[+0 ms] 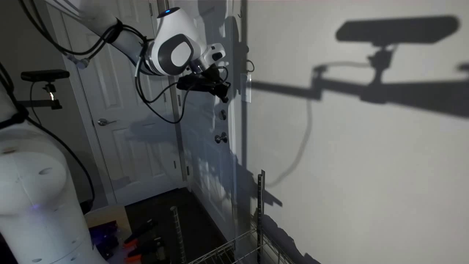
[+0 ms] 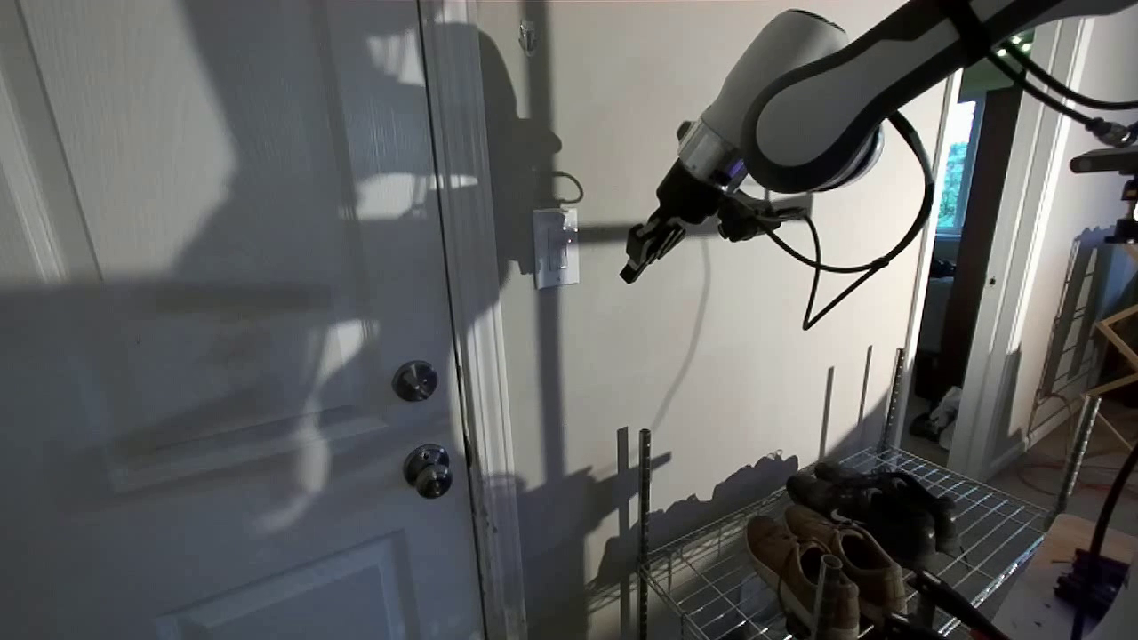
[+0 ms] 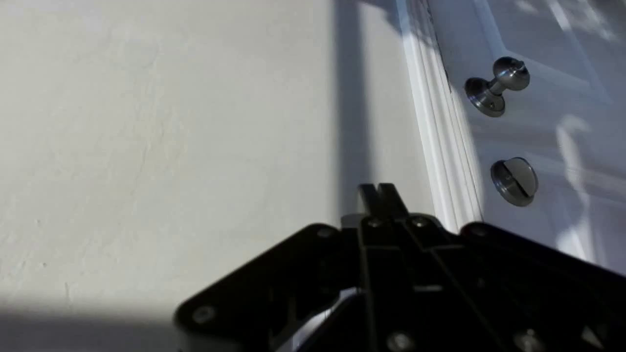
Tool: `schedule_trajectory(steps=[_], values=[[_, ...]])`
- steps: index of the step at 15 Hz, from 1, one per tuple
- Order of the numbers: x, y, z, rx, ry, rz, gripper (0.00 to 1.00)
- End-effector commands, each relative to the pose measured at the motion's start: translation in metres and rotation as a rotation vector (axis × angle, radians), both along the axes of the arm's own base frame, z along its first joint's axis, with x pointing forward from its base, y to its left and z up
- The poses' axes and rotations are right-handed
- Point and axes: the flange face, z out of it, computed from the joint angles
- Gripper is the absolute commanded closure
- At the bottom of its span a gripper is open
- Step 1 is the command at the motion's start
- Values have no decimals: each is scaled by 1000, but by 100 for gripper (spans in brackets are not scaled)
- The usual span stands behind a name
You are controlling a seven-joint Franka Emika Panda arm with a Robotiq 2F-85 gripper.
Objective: Switch off the light
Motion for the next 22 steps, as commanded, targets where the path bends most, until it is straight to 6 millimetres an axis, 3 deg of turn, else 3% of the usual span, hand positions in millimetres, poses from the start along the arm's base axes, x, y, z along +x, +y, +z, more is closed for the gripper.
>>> schedule_trajectory(steps=[1, 11, 22], values=[[0, 7, 1, 5, -80, 29, 93], [8, 17, 4, 21, -158, 51, 94], [38, 40, 9, 5, -211, 94, 94]])
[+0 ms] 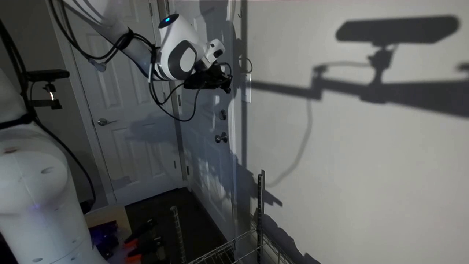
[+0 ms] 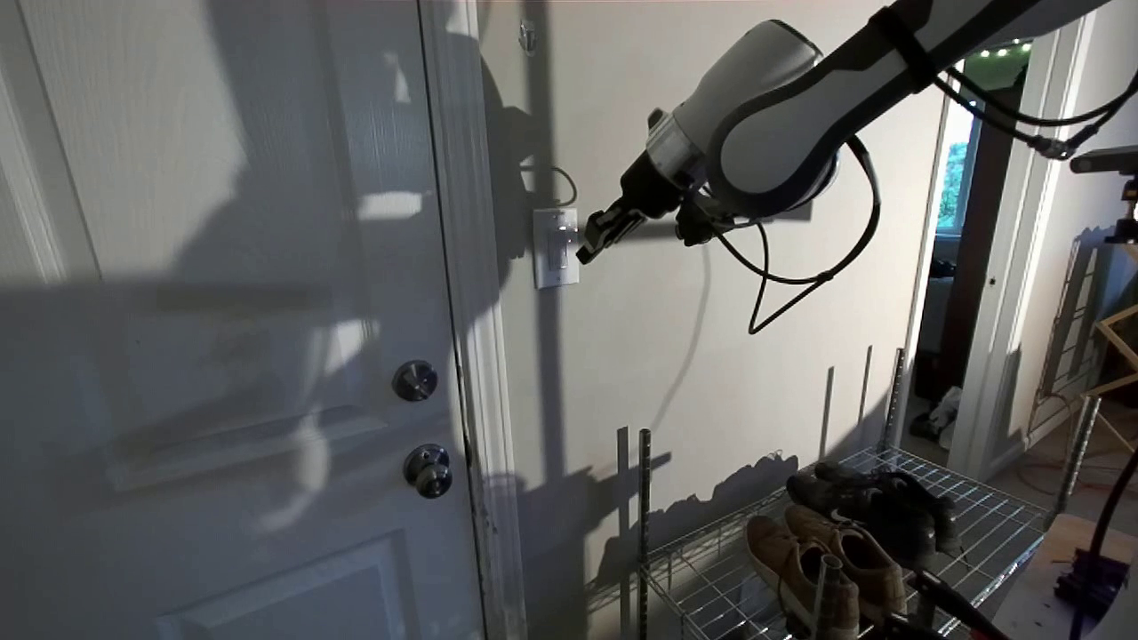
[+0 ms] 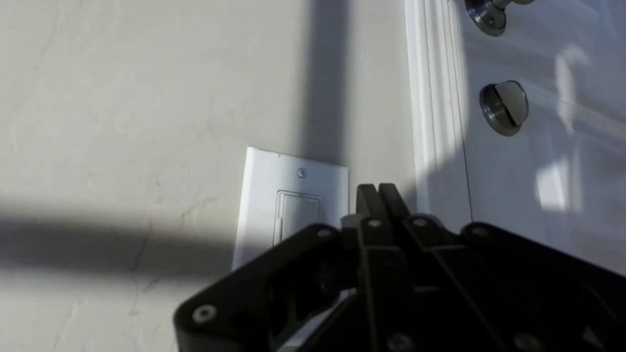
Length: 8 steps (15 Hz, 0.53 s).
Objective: Switch off the light
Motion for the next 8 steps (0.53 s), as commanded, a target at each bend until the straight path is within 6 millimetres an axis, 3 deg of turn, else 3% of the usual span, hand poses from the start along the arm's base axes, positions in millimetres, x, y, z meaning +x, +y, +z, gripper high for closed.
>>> schedule_trajectory(steps=[1, 8], values=[[15, 8, 1, -17, -34, 23, 93], [46, 0, 13, -38, -70, 10, 93]])
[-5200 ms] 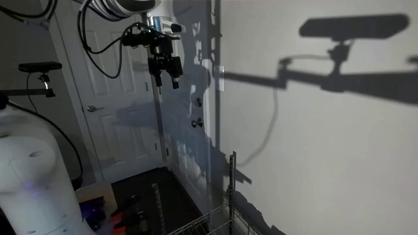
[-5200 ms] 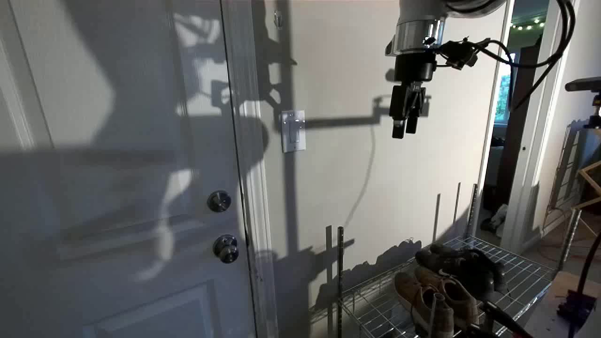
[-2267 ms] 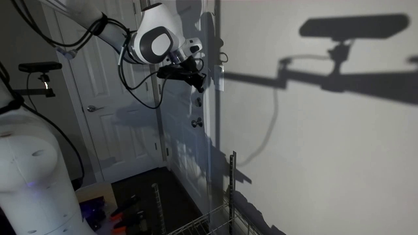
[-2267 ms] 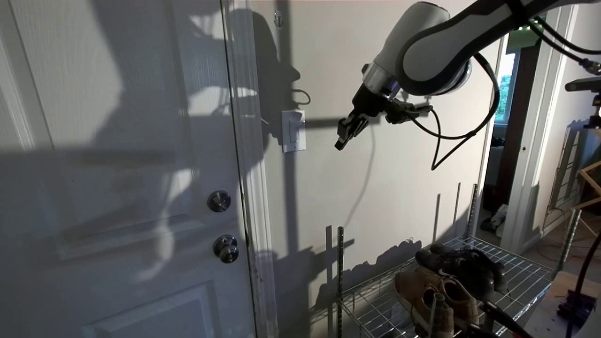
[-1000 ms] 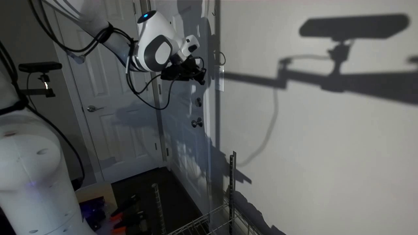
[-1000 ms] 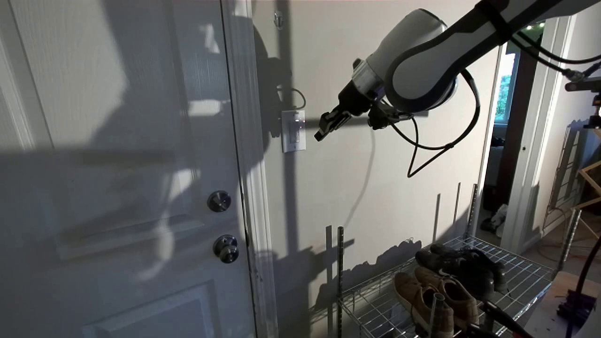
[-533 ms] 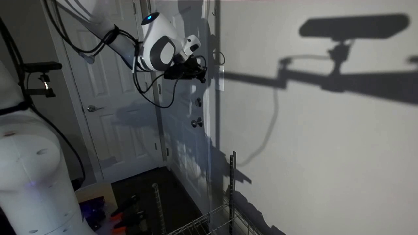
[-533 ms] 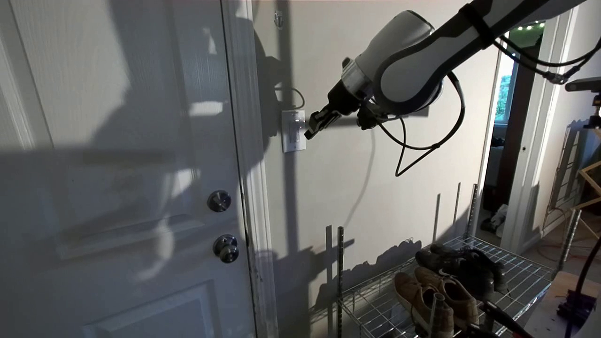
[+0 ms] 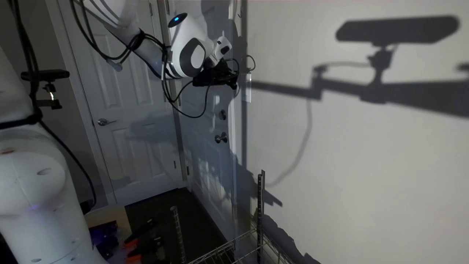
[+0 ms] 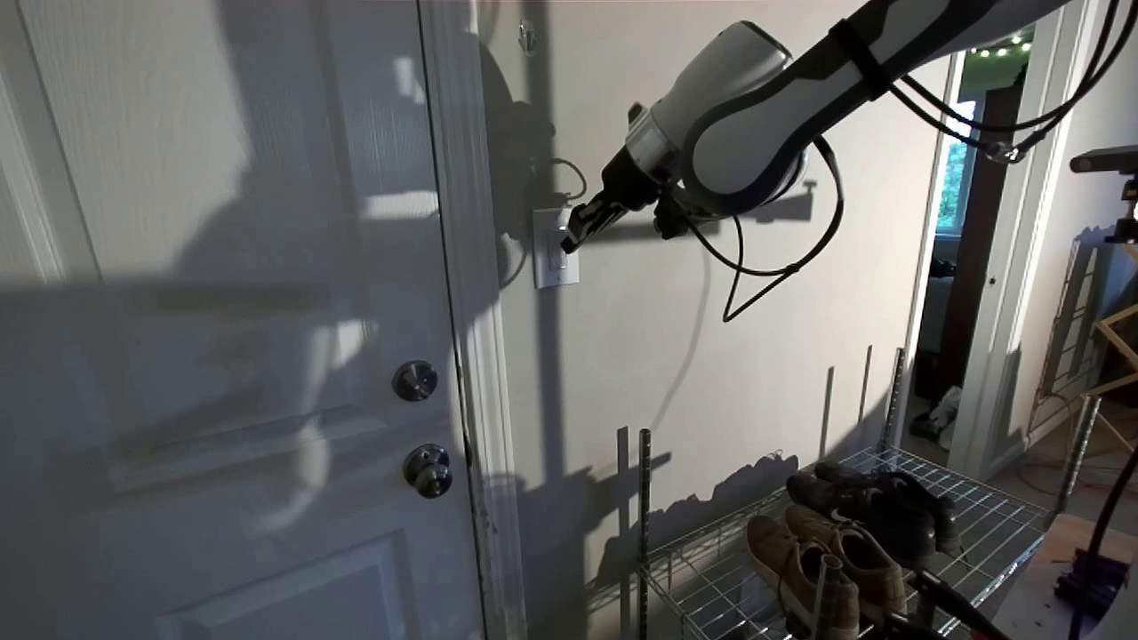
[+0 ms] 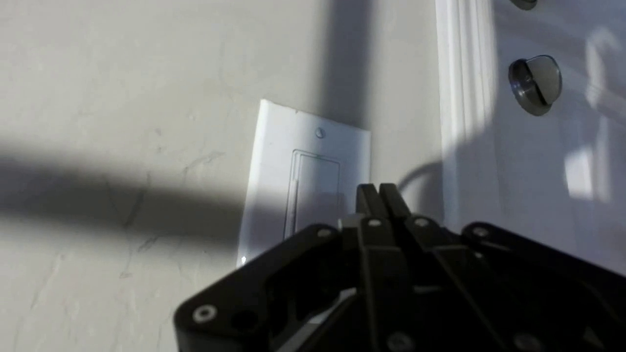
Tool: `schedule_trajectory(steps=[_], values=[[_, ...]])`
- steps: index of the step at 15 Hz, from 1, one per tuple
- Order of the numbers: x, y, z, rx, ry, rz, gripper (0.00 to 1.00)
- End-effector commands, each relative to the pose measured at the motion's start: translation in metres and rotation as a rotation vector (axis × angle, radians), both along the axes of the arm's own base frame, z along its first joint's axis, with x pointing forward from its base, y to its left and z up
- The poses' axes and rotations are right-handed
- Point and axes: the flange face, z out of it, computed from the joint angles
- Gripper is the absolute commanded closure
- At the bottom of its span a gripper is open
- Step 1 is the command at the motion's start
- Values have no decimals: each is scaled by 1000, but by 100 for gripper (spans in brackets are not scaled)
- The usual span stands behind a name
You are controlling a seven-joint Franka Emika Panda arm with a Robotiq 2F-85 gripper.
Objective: Switch off the light
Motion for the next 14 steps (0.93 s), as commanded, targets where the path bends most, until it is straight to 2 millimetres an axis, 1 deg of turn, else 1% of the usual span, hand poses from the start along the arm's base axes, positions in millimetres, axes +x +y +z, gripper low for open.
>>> schedule_trajectory(steps=[1, 4, 8, 12, 13, 14], values=[[18, -4, 4, -7, -38, -8, 94], [31, -8, 5, -20, -45, -15, 93], [44, -9, 6, -27, -54, -23, 94], [41, -10, 6, -18, -37, -47, 94], [40, -9, 5, -13, -29, -52, 86], [38, -9, 4, -9, -23, -56, 71]])
